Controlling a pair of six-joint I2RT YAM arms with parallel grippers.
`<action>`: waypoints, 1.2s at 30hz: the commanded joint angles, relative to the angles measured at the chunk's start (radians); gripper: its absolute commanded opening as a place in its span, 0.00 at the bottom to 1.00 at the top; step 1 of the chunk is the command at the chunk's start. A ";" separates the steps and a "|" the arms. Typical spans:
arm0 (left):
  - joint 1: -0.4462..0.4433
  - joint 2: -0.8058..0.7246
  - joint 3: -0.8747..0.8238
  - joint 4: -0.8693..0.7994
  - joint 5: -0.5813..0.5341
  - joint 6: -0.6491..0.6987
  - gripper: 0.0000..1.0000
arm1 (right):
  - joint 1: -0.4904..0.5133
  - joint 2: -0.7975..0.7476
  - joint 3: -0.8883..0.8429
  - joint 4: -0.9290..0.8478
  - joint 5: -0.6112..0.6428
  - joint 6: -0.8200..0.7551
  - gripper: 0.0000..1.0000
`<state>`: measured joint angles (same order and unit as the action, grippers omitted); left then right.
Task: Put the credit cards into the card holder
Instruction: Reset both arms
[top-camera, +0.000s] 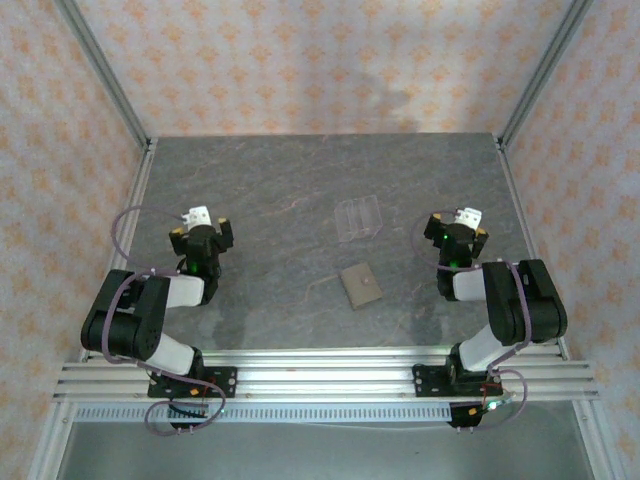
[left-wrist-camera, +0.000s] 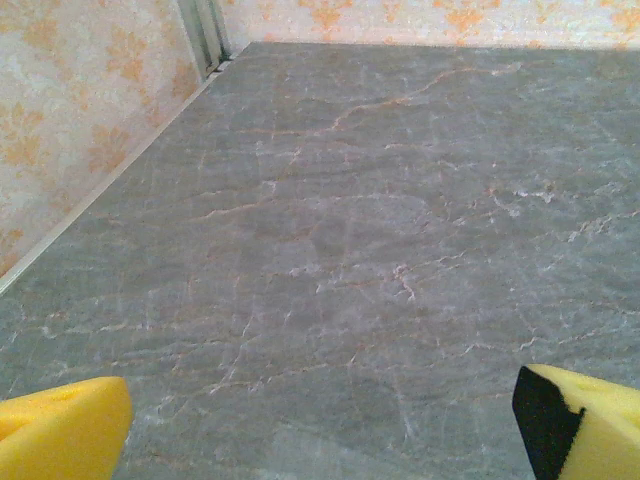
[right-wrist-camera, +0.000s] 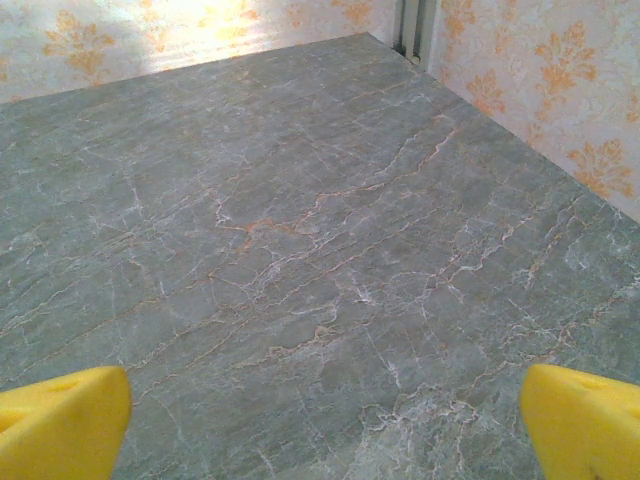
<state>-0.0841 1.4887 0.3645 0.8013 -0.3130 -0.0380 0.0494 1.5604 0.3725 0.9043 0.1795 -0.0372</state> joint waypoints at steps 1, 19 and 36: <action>0.004 -0.004 0.015 -0.003 -0.031 -0.019 1.00 | 0.000 -0.014 0.004 0.001 0.011 0.016 0.99; -0.002 0.003 0.043 -0.030 0.001 0.006 1.00 | 0.000 -0.014 0.004 0.000 0.011 0.016 0.99; -0.002 0.005 0.042 -0.025 0.000 0.006 1.00 | 0.000 -0.014 0.003 0.001 0.011 0.016 0.99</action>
<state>-0.0853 1.4883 0.3939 0.7925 -0.3096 -0.0505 0.0494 1.5604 0.3725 0.9039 0.1795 -0.0372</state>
